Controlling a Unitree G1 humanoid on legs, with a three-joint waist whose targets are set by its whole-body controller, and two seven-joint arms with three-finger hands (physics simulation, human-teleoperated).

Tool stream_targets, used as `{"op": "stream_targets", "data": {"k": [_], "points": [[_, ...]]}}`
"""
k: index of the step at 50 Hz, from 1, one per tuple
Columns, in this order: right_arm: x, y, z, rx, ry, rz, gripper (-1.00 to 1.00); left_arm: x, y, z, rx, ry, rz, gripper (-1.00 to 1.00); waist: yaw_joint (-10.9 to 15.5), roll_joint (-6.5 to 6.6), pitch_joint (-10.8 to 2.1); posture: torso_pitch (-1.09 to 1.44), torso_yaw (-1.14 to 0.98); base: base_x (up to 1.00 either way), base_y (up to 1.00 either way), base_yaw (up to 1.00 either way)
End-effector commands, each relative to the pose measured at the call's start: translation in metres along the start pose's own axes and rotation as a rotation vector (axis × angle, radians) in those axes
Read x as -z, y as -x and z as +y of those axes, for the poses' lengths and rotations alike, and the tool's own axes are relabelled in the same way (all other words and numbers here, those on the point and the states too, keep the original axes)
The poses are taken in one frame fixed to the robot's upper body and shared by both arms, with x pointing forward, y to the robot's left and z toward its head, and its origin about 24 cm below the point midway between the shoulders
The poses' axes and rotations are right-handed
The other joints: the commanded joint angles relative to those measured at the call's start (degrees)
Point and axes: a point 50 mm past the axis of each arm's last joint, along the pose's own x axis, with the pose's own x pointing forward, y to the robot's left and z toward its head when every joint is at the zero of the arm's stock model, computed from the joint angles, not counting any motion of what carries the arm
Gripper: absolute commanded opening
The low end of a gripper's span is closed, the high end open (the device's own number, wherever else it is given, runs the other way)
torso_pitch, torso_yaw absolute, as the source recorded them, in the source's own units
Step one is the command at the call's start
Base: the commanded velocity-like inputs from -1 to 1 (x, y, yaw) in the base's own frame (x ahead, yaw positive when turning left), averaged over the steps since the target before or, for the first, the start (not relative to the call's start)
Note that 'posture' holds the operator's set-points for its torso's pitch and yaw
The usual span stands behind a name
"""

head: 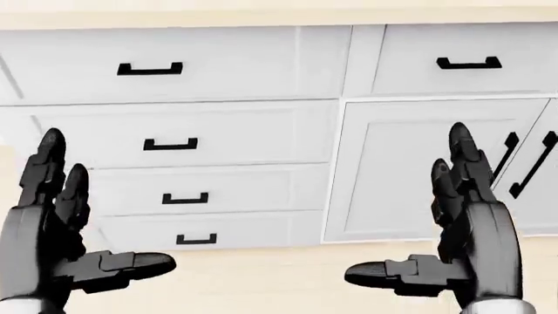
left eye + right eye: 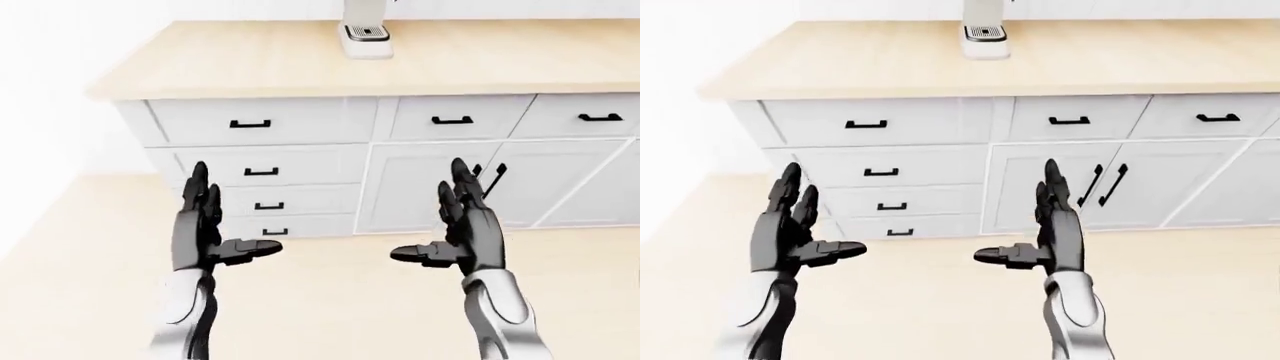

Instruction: Navigate to the stove.

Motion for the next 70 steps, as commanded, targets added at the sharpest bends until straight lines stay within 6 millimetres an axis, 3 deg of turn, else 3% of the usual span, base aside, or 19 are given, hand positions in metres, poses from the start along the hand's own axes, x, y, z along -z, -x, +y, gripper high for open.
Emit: {"op": "stream_targets", "data": {"k": [1,13,21,29,30,33,38,41,47,49,51,52,53,59,62,65,66,67,70], "points": [[-0.034,0.004,0.003,-0.008,0.027,-0.094,1.00,-0.033,0.004,0.001,-0.004,-0.001,-0.111,1.00,0.1,0.07,-1.18,0.00,0.00,0.00,0.00,0.00],[-0.122,0.027,-0.005,0.017,0.059,-0.266,1.00,-0.135,0.038,0.015,-0.016,0.032,-0.288,1.00,0.0,0.55,0.06,0.00,0.00,0.00,0.00,0.00],[-0.147,0.035,-0.010,0.030,0.047,-0.333,1.00,-0.142,0.037,0.020,-0.030,0.031,-0.302,1.00,0.3,0.42,0.75,0.00,0.00,0.00,0.00,0.00],[-0.143,0.038,-0.004,-0.012,0.036,-0.337,1.00,-0.139,0.038,0.020,-0.032,0.020,-0.300,1.00,0.2,-0.07,1.36,0.00,0.00,0.00,0.00,0.00],[-0.143,0.039,-0.004,-0.014,0.036,-0.335,1.00,-0.139,0.038,0.021,-0.034,0.020,-0.301,1.00,-0.2,0.12,0.35,0.00,0.00,0.00,0.00,-0.13],[-0.141,0.039,-0.004,-0.015,0.035,-0.330,1.00,-0.137,0.037,0.021,-0.033,0.018,-0.297,1.00,-0.4,0.35,1.31,0.00,0.00,0.00,0.00,-0.41],[-0.139,0.039,-0.006,-0.001,0.026,-0.317,1.00,-0.137,0.038,0.020,-0.037,0.009,-0.298,1.00,-0.7,-1.81,1.50,0.00,0.00,0.00,0.00,-0.41],[-0.138,0.038,-0.005,-0.004,0.023,-0.309,1.00,-0.136,0.037,0.021,-0.036,0.011,-0.300,1.00,-1.1,-1.50,1.29,0.00,0.00,0.00,0.00,-0.47],[-0.136,0.038,-0.005,-0.005,0.025,-0.303,1.00,-0.136,0.038,0.021,-0.041,0.007,-0.298,1.00,-0.6,1.34,2.05,0.00,0.00,0.00,0.00,-0.57],[-0.136,0.038,-0.005,-0.006,0.025,-0.303,1.00,-0.135,0.038,0.021,-0.040,0.004,-0.297,1.00,-0.4,3.32,2.24,0.00,0.00,0.00,0.00,-0.57],[-0.136,0.039,-0.005,-0.007,0.023,-0.305,1.00,-0.136,0.039,0.020,-0.033,0.004,-0.304,1.00,-0.1,5.43,0.96,0.00,0.00,0.00,0.00,-0.44],[-0.136,0.039,-0.005,-0.007,0.020,-0.304,1.00,-0.136,0.039,0.020,-0.034,0.001,-0.304,1.00,0.4,4.33,1.83,0.00,0.00,0.00,0.00,-0.41],[-0.136,0.039,-0.005,-0.006,0.019,-0.303,1.00,-0.137,0.039,0.020,-0.033,0.002,-0.304,1.00,-0.2,4.86,2.07,0.00,0.00,0.00,0.00,-0.41],[-0.134,0.038,-0.006,-0.002,0.018,-0.292,1.00,-0.137,0.039,0.019,-0.025,-0.002,-0.305,1.00,-0.1,2.20,1.17,0.00,0.00,0.00,0.00,-0.41],[-0.131,0.037,-0.005,-0.002,0.024,-0.286,1.00,-0.135,0.038,0.018,-0.024,-0.005,-0.303,1.00,0.2,-0.06,1.09,0.00,0.00,0.00,0.00,-0.41],[-0.129,0.037,-0.005,-0.003,0.017,-0.278,1.00,-0.135,0.039,0.019,-0.025,-0.006,-0.302,1.00,0.1,-3.73,0.55,0.00,0.00,0.00,0.00,-0.41],[-0.129,0.036,-0.004,-0.005,0.018,-0.278,1.00,-0.134,0.039,0.018,-0.024,-0.007,-0.301,1.00,-0.5,-1.88,0.98,0.00,0.00,0.00,0.00,-0.41],[-0.129,0.036,-0.005,-0.003,0.018,-0.278,1.00,-0.134,0.039,0.018,-0.023,-0.008,-0.301,1.00,-0.2,-2.66,0.90,0.00,0.00,0.00,0.00,-0.41],[-0.128,0.036,-0.005,0.000,0.017,-0.277,1.00,-0.133,0.038,0.019,-0.024,-0.009,-0.301,1.00,-0.7,-1.26,0.67,0.00,0.00,0.00,0.00,-0.41]]}}
